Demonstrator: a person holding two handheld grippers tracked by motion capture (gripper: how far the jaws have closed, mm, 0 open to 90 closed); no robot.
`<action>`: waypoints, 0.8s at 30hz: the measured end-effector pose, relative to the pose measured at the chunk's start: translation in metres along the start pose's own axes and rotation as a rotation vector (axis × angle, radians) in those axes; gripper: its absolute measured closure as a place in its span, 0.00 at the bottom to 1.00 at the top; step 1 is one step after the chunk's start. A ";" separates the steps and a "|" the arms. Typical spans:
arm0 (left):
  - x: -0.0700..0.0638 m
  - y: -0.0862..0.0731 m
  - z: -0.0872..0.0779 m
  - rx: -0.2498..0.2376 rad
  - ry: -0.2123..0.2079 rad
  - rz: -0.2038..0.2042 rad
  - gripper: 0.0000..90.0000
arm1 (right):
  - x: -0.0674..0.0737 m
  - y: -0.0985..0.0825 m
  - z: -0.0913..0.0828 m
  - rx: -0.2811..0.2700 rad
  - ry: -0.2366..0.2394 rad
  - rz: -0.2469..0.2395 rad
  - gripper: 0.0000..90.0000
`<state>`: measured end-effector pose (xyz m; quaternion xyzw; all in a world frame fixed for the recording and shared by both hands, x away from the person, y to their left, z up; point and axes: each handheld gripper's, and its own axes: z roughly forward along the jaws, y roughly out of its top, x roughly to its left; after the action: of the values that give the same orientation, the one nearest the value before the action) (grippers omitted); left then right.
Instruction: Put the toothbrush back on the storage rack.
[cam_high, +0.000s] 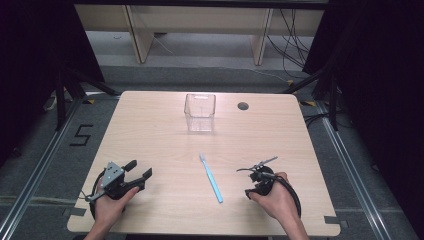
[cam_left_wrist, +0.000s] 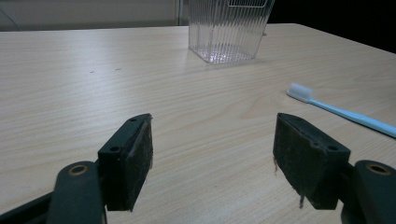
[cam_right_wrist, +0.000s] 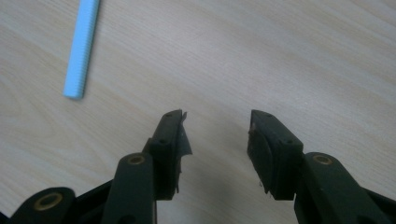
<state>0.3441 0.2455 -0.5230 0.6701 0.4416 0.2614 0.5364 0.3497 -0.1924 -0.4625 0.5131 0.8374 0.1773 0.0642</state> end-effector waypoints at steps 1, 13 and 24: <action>0.000 0.000 0.000 0.002 0.000 0.001 0.31 | 0.001 0.002 0.000 0.009 -0.002 0.006 0.62; -0.002 0.000 -0.001 0.001 -0.009 0.019 0.31 | 0.014 0.022 -0.002 0.147 -0.011 0.000 0.64; -0.003 0.000 -0.001 0.004 -0.012 0.020 0.31 | 0.032 0.052 0.003 0.195 -0.001 -0.032 0.67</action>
<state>0.3421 0.2437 -0.5228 0.6770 0.4323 0.2618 0.5350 0.3792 -0.1422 -0.4440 0.5035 0.8587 0.0939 0.0171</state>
